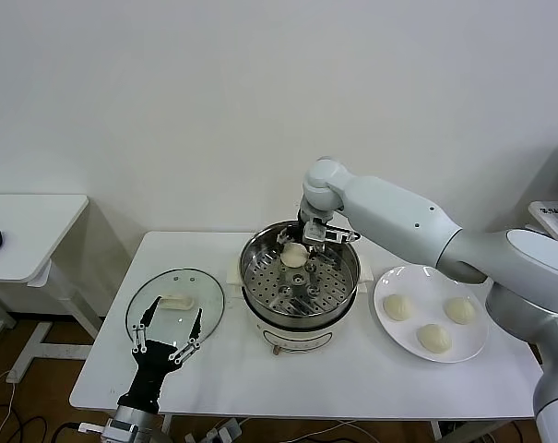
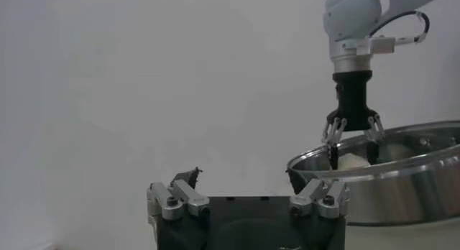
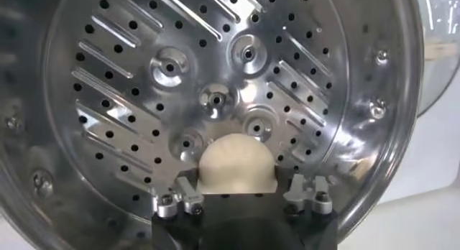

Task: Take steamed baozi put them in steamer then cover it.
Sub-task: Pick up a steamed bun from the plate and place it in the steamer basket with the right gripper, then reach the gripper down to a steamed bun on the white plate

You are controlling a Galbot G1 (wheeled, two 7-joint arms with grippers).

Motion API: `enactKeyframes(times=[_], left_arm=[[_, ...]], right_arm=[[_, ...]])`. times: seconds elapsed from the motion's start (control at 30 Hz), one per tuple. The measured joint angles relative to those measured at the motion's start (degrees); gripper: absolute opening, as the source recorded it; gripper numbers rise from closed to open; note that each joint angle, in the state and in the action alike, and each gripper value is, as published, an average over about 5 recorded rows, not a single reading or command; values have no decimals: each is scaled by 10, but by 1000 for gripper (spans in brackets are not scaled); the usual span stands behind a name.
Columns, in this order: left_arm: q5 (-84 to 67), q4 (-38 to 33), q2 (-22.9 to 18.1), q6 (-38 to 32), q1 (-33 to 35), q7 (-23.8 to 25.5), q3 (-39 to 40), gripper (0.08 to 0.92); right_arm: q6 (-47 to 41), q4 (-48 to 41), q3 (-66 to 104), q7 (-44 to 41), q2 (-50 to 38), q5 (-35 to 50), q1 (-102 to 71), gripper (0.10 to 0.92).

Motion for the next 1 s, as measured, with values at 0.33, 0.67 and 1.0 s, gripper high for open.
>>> enactKeyframes(times=[0.33, 0.67, 1.0], left_arm=[[-1, -2, 0, 2, -3, 0, 1, 823], [0, -3, 3, 3, -5, 0, 9, 823], [2, -7, 1, 4, -4, 0, 14, 823]], right_arm=[[-81, 29, -4, -67, -65, 132, 56, 823], [-252, 22, -100, -81, -181, 337, 127, 823], [-351, 13, -156, -64, -258, 414, 96, 823]])
